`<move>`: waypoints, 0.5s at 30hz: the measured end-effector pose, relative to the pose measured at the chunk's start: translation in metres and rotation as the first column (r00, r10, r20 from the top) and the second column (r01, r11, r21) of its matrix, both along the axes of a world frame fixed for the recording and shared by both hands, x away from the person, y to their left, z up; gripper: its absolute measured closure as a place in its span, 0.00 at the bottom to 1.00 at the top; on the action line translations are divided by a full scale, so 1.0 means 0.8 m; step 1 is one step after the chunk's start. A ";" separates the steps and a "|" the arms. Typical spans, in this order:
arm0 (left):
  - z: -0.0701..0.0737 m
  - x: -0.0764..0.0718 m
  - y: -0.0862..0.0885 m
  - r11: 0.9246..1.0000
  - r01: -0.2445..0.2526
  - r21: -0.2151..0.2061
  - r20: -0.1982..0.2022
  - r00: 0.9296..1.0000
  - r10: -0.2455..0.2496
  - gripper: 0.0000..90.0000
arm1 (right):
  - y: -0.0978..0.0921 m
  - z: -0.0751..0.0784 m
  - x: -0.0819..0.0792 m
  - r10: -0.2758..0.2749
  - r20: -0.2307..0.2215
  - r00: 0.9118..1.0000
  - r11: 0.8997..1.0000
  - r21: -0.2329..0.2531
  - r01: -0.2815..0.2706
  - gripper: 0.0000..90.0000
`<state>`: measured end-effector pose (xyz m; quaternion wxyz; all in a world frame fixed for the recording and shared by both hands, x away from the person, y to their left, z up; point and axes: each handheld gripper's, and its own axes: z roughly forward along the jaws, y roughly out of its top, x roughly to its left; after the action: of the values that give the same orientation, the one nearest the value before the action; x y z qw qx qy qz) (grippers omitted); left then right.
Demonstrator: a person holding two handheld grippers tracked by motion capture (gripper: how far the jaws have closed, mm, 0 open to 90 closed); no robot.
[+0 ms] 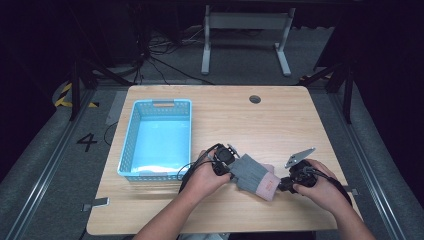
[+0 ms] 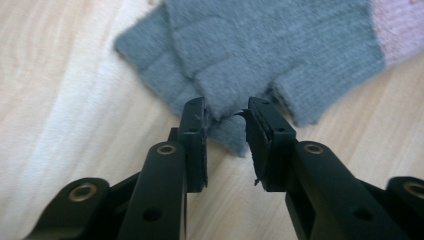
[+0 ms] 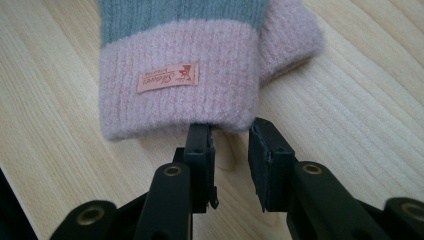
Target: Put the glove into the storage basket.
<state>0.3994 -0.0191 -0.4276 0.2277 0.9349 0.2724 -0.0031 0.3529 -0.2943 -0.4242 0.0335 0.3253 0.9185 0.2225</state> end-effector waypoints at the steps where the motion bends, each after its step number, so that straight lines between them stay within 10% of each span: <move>1: -0.002 0.002 -0.001 1.000 0.002 0.003 -0.006 1.000 -0.002 0.76 | 0.000 0.000 0.000 -0.001 -0.001 1.000 1.000 0.000 0.001 0.79; 15: -0.008 0.004 -0.009 0.998 0.049 -0.032 -0.042 0.998 -0.050 0.73 | 0.005 -0.002 -0.001 0.005 0.001 1.000 1.000 -0.011 -0.005 0.80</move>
<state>0.4026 -0.0260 -0.4336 0.2362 0.9374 0.2539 -0.0327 0.3519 -0.2904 -0.4260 0.0352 0.3228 0.9204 0.2176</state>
